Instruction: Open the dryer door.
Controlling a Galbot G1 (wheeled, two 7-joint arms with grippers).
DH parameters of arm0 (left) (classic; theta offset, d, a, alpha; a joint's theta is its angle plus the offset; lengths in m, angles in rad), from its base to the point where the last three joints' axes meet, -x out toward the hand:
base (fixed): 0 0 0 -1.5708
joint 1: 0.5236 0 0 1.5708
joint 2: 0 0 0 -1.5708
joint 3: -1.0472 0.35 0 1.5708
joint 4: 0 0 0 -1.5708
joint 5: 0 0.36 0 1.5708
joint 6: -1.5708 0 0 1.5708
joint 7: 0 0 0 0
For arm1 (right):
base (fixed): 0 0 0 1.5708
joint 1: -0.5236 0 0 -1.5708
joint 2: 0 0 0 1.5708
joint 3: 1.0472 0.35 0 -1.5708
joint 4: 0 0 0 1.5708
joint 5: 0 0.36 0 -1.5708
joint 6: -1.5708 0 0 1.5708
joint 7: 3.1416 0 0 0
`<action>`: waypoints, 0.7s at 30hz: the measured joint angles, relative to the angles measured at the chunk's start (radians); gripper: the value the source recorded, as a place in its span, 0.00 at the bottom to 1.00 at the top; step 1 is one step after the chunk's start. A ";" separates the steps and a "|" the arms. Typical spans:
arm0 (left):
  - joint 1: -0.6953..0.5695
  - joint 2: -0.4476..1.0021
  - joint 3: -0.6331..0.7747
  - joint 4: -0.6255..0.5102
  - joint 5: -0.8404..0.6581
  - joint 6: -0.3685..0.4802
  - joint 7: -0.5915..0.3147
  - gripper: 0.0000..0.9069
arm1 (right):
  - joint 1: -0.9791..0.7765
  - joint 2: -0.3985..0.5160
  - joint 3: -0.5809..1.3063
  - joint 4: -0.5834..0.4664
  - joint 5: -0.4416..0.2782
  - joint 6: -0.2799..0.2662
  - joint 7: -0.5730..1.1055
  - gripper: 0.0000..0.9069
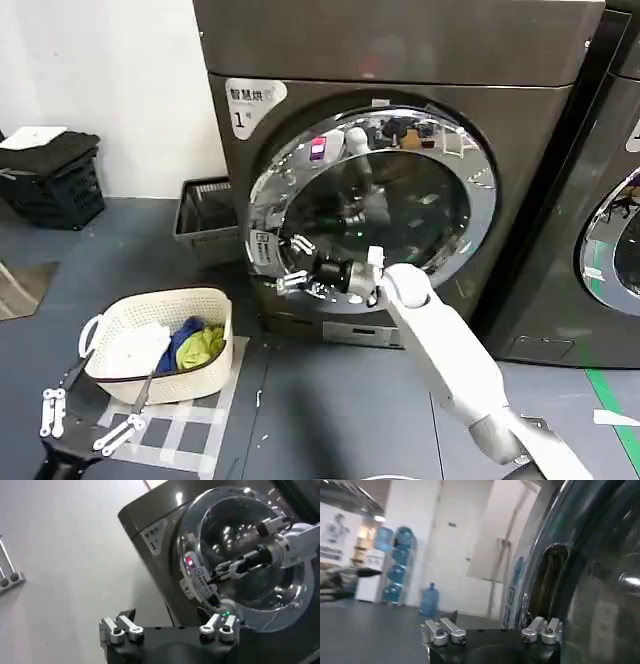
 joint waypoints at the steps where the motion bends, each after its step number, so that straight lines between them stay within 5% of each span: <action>1: -0.001 0.003 0.002 0.002 0.000 0.001 0.000 1.00 | 0.001 -0.005 0.001 0.000 0.005 0.000 -0.019 1.00; 21: -0.057 0.098 0.017 0.033 -0.023 0.045 0.002 1.00 | -0.048 -0.106 0.009 0.088 0.061 0.016 -0.242 1.00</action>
